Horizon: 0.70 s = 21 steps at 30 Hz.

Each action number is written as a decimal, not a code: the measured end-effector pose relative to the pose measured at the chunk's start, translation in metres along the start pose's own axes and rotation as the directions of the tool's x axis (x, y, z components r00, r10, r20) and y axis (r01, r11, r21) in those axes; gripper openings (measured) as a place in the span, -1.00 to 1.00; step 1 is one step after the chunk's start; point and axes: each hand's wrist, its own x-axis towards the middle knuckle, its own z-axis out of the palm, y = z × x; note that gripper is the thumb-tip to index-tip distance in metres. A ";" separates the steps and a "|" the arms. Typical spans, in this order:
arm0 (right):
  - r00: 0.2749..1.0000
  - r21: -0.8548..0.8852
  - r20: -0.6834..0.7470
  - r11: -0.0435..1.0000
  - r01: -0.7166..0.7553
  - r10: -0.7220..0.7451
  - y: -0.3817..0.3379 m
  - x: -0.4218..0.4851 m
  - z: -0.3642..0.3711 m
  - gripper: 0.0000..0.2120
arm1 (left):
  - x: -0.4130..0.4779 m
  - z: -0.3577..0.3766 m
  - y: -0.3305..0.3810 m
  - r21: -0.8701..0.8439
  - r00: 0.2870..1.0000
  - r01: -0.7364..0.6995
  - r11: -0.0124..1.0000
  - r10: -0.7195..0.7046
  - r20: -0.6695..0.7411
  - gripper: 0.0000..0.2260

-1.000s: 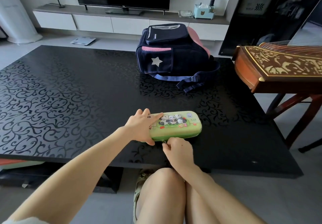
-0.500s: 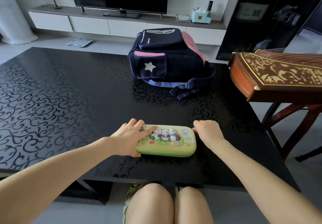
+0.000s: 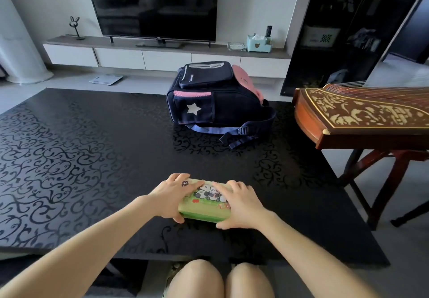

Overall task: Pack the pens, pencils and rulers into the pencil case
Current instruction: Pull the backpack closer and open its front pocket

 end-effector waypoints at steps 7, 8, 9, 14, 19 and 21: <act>0.907 0.115 -0.191 0.926 -0.360 0.376 0.057 -0.041 -0.004 -0.10 | -0.004 -0.038 0.002 -0.199 0.981 0.059 0.978 -0.094 -0.169 -0.33; 0.866 0.138 -0.200 0.888 -0.438 0.458 0.070 -0.047 -0.005 -0.10 | -0.001 -0.043 0.003 -0.214 0.973 0.066 0.975 -0.111 -0.204 -0.37; 0.826 0.148 -0.204 0.851 -0.505 0.525 0.081 -0.052 -0.007 -0.09 | 0.004 -0.047 0.005 -0.224 0.962 0.072 0.972 -0.126 -0.242 -0.41; 0.744 0.100 -0.122 0.754 -0.649 0.657 0.124 -0.065 -0.010 -0.05 | 0.040 -0.067 0.018 -0.303 0.913 0.082 0.950 -0.193 -0.359 -0.52; 0.848 0.045 -0.177 0.865 -0.500 0.499 0.138 -0.033 -0.035 -0.18 | 0.081 -0.081 0.021 -0.295 0.909 0.067 0.953 -0.181 -0.376 -0.54; 0.867 0.028 -0.284 0.907 -0.420 0.410 0.143 -0.002 -0.056 -0.34 | 0.101 -0.089 0.019 -0.283 0.897 0.061 0.957 -0.177 -0.406 -0.55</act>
